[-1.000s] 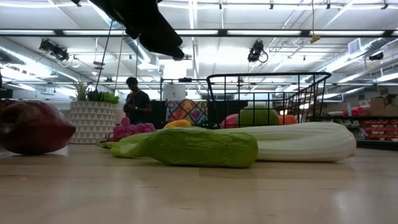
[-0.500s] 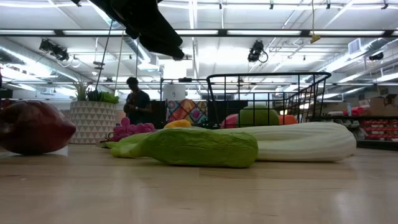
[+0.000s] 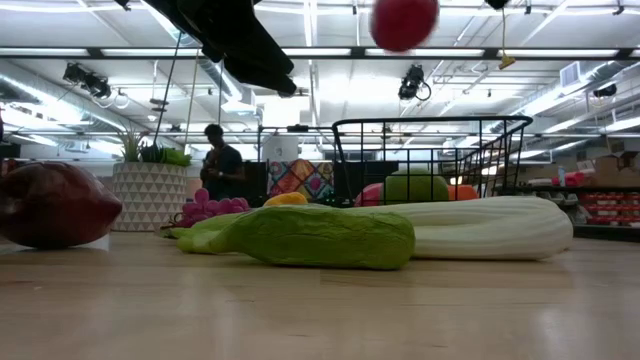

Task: Build produce basket
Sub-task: Put the apple into the wire basket

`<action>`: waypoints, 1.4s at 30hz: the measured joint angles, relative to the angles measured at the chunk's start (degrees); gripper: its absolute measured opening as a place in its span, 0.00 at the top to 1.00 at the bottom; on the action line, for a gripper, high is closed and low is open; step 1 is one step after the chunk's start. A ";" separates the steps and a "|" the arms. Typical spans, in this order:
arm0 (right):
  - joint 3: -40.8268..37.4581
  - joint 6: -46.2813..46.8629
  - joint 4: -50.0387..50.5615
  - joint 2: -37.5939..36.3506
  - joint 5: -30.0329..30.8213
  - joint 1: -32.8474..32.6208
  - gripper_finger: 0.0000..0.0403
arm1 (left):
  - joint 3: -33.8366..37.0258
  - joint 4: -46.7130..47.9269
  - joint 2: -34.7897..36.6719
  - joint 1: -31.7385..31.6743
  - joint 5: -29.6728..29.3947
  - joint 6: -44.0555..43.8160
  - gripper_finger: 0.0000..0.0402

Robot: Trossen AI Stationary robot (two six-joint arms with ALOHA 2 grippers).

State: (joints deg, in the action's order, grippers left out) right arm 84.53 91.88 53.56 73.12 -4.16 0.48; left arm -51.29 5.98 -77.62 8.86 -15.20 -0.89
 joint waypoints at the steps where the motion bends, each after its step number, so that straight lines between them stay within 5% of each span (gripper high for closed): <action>1: -0.01 -0.94 2.30 0.00 0.00 1.23 0.92 | 0.00 0.01 0.00 0.00 0.00 0.00 0.01; 8: -4.31 -6.84 8.66 0.00 -0.45 8.68 0.92 | 0.00 0.04 0.00 -0.01 0.00 0.00 0.01; 13: -13.43 -9.45 7.42 -0.02 -6.21 12.84 0.92 | 0.00 0.15 0.00 -0.02 0.00 0.00 0.01; 23: -33.98 -7.20 -18.29 0.00 -21.80 15.01 0.92 | 0.00 0.14 0.00 -0.02 0.00 -0.02 0.01; 33: -36.39 -7.46 -16.68 0.00 -21.14 15.09 0.92 | 0.00 0.09 0.00 0.00 0.00 -0.02 0.01; 42: -36.39 -21.34 -18.41 0.00 -14.32 15.09 0.92 | 0.00 0.07 0.00 0.00 0.00 -0.02 0.01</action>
State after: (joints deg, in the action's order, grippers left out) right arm 48.14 70.54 35.15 73.12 -18.48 15.57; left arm -51.29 6.04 -77.62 8.86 -15.20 -0.91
